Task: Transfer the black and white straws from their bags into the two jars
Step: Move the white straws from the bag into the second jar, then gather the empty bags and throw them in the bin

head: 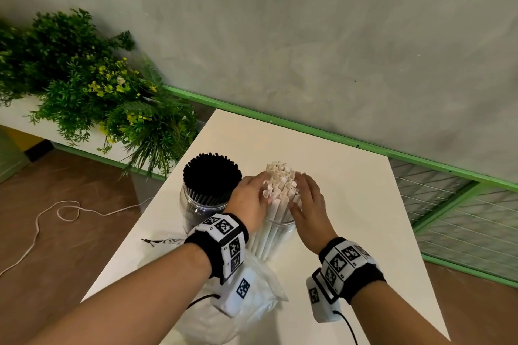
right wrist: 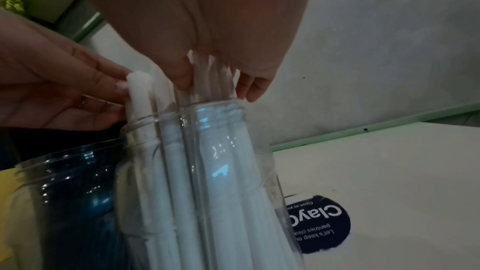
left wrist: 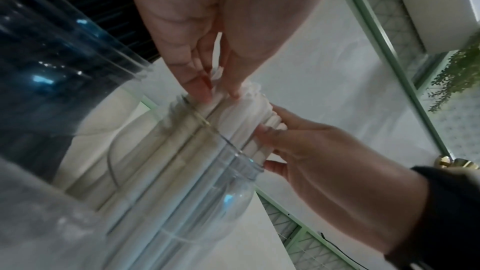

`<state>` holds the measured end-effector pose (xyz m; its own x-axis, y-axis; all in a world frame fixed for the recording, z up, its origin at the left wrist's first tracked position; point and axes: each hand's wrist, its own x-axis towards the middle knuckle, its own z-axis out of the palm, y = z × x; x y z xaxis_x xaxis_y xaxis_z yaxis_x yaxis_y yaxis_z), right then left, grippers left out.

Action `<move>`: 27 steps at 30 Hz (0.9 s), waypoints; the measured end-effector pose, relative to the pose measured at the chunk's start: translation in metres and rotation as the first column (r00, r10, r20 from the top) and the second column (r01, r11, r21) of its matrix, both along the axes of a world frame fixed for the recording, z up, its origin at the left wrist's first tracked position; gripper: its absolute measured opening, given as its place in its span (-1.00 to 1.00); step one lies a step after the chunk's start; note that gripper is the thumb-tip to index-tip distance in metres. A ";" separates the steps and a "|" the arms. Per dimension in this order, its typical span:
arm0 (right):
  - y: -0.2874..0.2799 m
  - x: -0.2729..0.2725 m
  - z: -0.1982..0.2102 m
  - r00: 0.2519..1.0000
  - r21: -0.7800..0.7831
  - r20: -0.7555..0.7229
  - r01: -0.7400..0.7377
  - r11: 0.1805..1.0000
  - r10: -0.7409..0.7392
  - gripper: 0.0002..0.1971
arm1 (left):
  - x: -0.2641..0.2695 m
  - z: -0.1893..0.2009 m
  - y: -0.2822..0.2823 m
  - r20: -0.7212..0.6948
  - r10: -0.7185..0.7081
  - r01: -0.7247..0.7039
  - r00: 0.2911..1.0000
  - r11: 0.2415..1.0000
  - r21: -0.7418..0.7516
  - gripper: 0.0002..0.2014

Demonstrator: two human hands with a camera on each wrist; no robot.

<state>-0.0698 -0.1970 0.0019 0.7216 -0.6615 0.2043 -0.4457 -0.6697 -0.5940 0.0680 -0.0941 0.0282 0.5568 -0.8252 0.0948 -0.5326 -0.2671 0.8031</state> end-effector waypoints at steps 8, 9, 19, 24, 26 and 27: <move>0.014 0.018 0.028 0.969 -0.357 -0.229 -0.170 0.918 0.091 -0.30 | -0.001 -0.009 0.016 -0.169 0.026 -0.044 0.985 0.994 -0.101 -0.59; 0.011 0.022 0.028 0.953 -0.366 -0.292 -0.187 0.912 0.078 -0.33 | -0.001 -0.008 0.020 -0.178 0.014 -0.033 0.984 0.994 -0.104 -0.56; 0.056 -0.015 0.019 0.929 -0.350 0.046 -0.330 0.877 0.368 -0.92 | 0.049 -0.014 0.126 -0.035 -0.065 0.065 0.997 0.998 -0.021 -0.74; 0.078 -0.045 -0.025 0.789 0.045 -0.596 -0.150 0.988 0.147 -0.56 | 0.086 -0.028 0.174 0.165 -0.112 0.000 0.980 0.829 0.560 -0.24; 0.087 -0.047 -0.039 0.795 0.162 -0.593 -0.043 0.986 0.132 -0.64 | 0.088 -0.033 0.184 0.005 -0.066 0.048 0.998 0.780 0.624 -0.16; 0.092 -0.045 -0.043 0.828 0.194 -0.550 0.000 0.981 0.109 -0.73 | 0.088 -0.037 0.186 -0.083 -0.016 0.063 0.996 0.806 0.589 -0.29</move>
<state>-0.1149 -0.1051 -0.0413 0.7121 -0.6032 -0.3593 -0.7021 -0.6097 -0.3677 0.1557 0.0923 -0.0087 0.5086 -0.7303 -0.4560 -0.5012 -0.6818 0.5329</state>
